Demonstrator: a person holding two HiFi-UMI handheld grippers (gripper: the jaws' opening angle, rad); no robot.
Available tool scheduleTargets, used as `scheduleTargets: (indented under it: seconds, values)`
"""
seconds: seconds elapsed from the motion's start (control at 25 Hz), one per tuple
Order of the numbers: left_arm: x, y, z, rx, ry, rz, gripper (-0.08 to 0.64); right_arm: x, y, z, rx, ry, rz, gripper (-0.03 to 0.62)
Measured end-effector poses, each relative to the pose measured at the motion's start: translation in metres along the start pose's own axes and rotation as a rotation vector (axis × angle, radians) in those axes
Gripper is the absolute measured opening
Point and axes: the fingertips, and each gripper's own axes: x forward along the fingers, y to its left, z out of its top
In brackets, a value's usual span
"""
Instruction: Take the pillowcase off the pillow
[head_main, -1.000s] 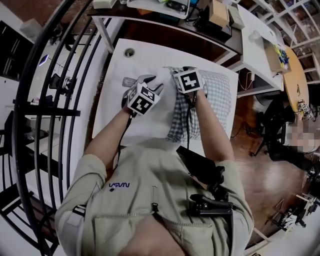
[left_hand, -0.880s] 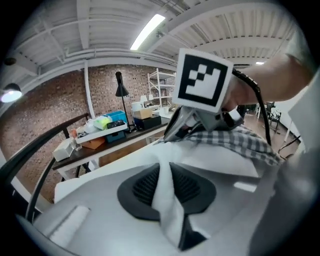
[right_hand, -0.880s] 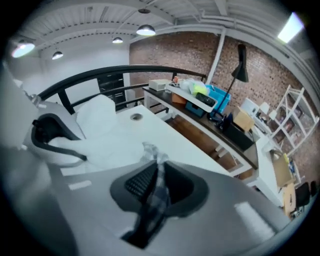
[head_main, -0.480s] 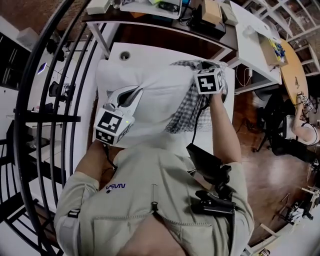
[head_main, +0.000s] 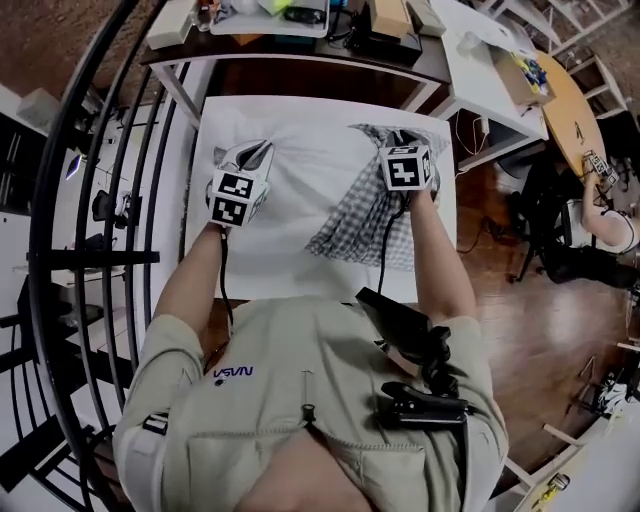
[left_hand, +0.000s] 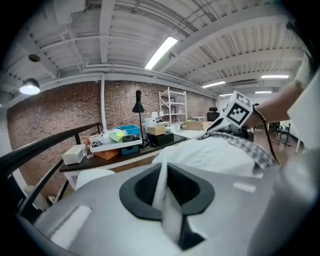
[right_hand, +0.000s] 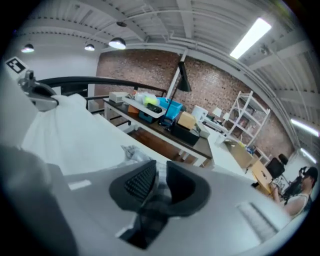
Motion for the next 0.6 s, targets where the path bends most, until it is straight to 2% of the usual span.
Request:
scheduleTargets:
  seconds: [0.12, 0.2, 0.32, 0.44, 0.6]
  values:
    - [0.009, -0.006, 0.015, 0.089, -0.010, -0.004, 0.137, -0.024, -0.002, 0.008, 0.102, -0.097, 0.006, 0.106]
    - [-0.002, -0.011, 0.029, 0.129, -0.043, -0.004, 0.212, -0.055, 0.006, 0.010, 0.151, -0.161, 0.015, 0.107]
    - [-0.039, -0.034, 0.046, 0.120, -0.107, -0.059, 0.234, -0.107, 0.040, -0.005, 0.215, -0.216, 0.062, 0.107]
    - [-0.079, -0.078, 0.038, 0.120, -0.126, -0.156, 0.252, -0.149, 0.091, -0.039, 0.243, -0.195, 0.119, 0.114]
    - [-0.102, -0.132, -0.012, 0.175, -0.035, -0.268, 0.262, -0.180, 0.149, -0.087, 0.276, -0.112, 0.170, 0.124]
